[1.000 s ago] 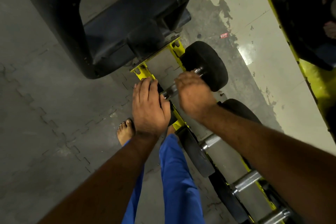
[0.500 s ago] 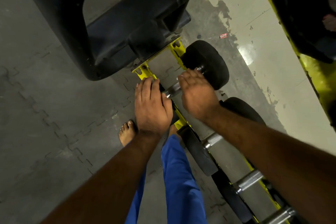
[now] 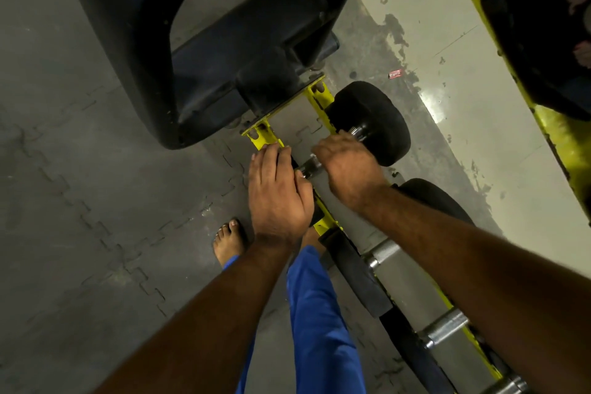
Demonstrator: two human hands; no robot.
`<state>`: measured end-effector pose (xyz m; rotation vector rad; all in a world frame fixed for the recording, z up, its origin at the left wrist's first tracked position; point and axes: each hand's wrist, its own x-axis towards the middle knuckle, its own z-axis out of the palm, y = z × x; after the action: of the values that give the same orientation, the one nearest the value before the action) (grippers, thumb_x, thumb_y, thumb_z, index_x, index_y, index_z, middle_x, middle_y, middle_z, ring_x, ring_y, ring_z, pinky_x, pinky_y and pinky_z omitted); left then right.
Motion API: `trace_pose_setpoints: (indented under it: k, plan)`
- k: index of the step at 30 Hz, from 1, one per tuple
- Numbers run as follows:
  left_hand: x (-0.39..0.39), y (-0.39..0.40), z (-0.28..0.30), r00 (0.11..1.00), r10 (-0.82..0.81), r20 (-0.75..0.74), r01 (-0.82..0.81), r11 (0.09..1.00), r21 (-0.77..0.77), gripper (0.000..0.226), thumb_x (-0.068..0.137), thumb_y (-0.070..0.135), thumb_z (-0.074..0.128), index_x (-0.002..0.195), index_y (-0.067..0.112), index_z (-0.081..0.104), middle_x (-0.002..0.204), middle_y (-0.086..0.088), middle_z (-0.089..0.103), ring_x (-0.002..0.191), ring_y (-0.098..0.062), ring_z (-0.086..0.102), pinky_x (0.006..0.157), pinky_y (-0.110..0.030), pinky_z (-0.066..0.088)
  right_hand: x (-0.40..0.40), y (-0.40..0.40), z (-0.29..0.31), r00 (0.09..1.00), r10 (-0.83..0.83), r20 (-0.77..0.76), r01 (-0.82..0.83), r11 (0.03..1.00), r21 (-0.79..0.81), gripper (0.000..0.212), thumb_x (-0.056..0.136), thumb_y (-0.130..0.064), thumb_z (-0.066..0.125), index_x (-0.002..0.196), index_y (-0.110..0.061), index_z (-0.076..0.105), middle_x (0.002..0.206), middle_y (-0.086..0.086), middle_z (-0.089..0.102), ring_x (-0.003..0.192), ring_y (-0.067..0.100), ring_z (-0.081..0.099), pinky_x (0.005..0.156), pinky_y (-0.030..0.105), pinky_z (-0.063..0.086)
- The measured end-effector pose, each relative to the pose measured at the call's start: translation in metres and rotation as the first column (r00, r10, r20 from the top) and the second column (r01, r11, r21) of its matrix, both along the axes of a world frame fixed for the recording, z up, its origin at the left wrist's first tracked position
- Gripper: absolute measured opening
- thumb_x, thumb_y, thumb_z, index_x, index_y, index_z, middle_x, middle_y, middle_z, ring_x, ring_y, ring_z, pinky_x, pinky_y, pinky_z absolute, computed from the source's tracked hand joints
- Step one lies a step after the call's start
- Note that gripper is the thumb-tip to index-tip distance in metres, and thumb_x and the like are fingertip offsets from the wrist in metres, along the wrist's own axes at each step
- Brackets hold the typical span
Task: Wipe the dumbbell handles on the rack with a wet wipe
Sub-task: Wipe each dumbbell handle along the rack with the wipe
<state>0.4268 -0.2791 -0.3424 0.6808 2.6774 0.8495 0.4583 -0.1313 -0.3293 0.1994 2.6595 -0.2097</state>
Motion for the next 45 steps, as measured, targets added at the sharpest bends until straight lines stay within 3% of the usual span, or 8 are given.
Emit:
trace_pose_setpoints:
  k: [13,17,22,26,30,34,38,45]
  plan:
    - [-0.002,-0.001,0.001,1.0,0.0,-0.011,0.001,1.0,0.006,0.049,0.093,0.025,0.036,0.127,-0.002,0.057,0.133,-0.019,0.055,0.128,-0.035,0.049,0.115,-0.051,0.03,0.048,-0.014,-0.021,0.969,0.179,-0.169,-0.167,0.983,0.082,0.058,0.094,-0.015,0.033,0.15,-0.001,0.037,0.156,0.015,0.036,0.147,0.03,0.03,0.122,0.041,0.019]
    - [0.0,-0.001,-0.004,0.999,0.02,-0.032,-0.019,0.999,0.034,0.048,0.093,0.025,0.037,0.127,-0.002,0.058,0.133,-0.018,0.055,0.128,-0.033,0.05,0.116,-0.05,0.03,0.051,0.006,-0.023,0.965,-0.027,-0.262,0.073,0.983,0.167,0.061,0.092,-0.003,0.045,0.151,0.003,0.03,0.157,0.021,0.031,0.148,0.035,0.025,0.12,0.047,0.025]
    - [0.001,0.0,-0.004,0.998,0.029,-0.057,-0.027,0.999,0.035,0.047,0.093,0.024,0.037,0.125,-0.003,0.058,0.133,-0.02,0.056,0.126,-0.033,0.05,0.118,-0.045,0.028,0.061,-0.01,-0.039,0.928,0.244,-0.282,-0.248,0.969,0.021,0.054,0.097,-0.01,0.033,0.15,0.002,0.034,0.156,0.019,0.035,0.147,0.034,0.029,0.12,0.047,0.027]
    - [0.002,0.001,-0.005,0.996,0.037,-0.084,-0.034,0.999,0.041,0.045,0.093,0.022,0.038,0.124,-0.004,0.058,0.13,-0.02,0.057,0.124,-0.033,0.051,0.117,-0.045,0.03,0.064,-0.005,-0.039,0.925,0.014,-0.38,0.004,0.999,0.045,0.058,0.094,0.003,0.036,0.151,0.004,0.029,0.159,0.02,0.028,0.148,0.037,0.023,0.12,0.049,0.024]
    - [0.003,0.002,-0.002,0.992,-0.001,-0.129,-0.011,0.996,-0.094,0.046,0.093,0.024,0.037,0.125,-0.001,0.058,0.132,-0.018,0.057,0.128,-0.032,0.05,0.115,-0.049,0.032,0.074,-0.02,-0.051,0.909,0.164,-0.384,-0.169,0.985,0.022,0.054,0.1,-0.01,0.033,0.152,0.0,0.03,0.159,0.018,0.03,0.149,0.034,0.024,0.122,0.044,0.019]
    - [0.003,0.004,-0.002,0.977,-0.124,-0.171,0.091,0.977,-0.191,0.05,0.094,0.024,0.032,0.13,-0.001,0.056,0.135,-0.018,0.056,0.135,-0.031,0.045,0.118,-0.045,0.029,0.07,-0.007,-0.049,0.91,-0.061,-0.411,0.088,0.995,0.048,0.063,0.093,0.0,0.035,0.154,0.001,0.023,0.161,0.018,0.023,0.15,0.035,0.018,0.121,0.048,0.021]
    - [-0.002,0.004,-0.003,0.979,-0.141,-0.149,0.112,0.976,-0.186,0.049,0.095,0.025,0.032,0.128,-0.001,0.056,0.132,-0.018,0.056,0.132,-0.032,0.047,0.117,-0.043,0.03,0.074,-0.025,-0.055,0.903,0.081,-0.422,-0.11,0.993,-0.045,0.057,0.097,-0.006,0.041,0.152,-0.001,0.03,0.16,0.016,0.029,0.15,0.032,0.021,0.123,0.044,0.018]
    - [-0.004,0.005,0.0,0.982,-0.154,-0.111,0.133,0.975,-0.179,0.059,0.09,0.031,0.025,0.129,-0.001,0.056,0.134,-0.017,0.056,0.133,-0.03,0.045,0.116,-0.045,0.031,0.081,-0.019,-0.054,0.908,-0.063,-0.414,0.047,0.998,-0.049,0.065,0.09,0.005,0.035,0.154,0.002,0.022,0.163,0.018,0.017,0.152,0.035,0.011,0.123,0.047,0.018]
